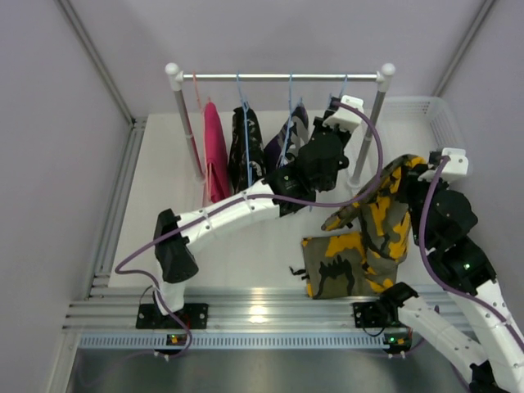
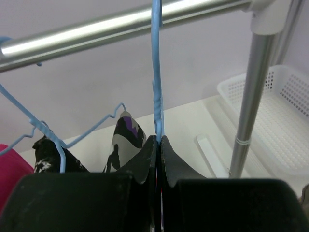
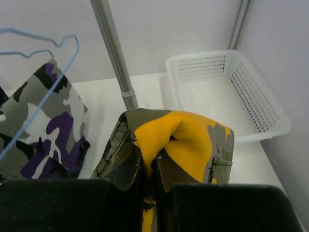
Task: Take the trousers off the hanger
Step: Place the hanger at the clothesline.
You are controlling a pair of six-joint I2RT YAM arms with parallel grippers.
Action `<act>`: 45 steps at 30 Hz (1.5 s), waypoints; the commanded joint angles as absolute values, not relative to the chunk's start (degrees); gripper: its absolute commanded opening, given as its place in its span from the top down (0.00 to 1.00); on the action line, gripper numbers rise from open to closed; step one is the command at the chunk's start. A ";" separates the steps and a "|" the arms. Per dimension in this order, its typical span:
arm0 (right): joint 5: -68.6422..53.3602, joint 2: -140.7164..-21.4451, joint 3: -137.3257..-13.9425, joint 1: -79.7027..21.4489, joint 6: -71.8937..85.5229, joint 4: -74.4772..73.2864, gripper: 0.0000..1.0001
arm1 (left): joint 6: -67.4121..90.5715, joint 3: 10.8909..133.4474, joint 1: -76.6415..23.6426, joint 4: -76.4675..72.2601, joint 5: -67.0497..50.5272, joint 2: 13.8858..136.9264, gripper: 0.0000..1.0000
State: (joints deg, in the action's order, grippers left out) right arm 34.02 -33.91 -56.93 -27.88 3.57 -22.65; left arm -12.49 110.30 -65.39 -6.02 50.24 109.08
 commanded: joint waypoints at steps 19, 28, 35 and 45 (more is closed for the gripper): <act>30.41 -32.08 -51.94 -27.33 6.77 -19.86 1.00 | -9.49 118.65 -59.94 -7.47 48.43 115.93 1.00; 29.80 -32.08 -51.33 -27.25 6.86 -19.16 1.00 | -5.72 115.58 -59.50 -4.92 47.72 114.96 1.00; 29.53 -32.26 -51.42 -27.25 6.77 -18.81 1.00 | -3.16 109.87 -59.85 -5.27 48.34 111.89 0.86; 29.71 -31.91 -51.24 -27.25 6.68 -18.63 1.00 | -3.95 107.49 -62.05 -5.19 49.22 110.74 0.40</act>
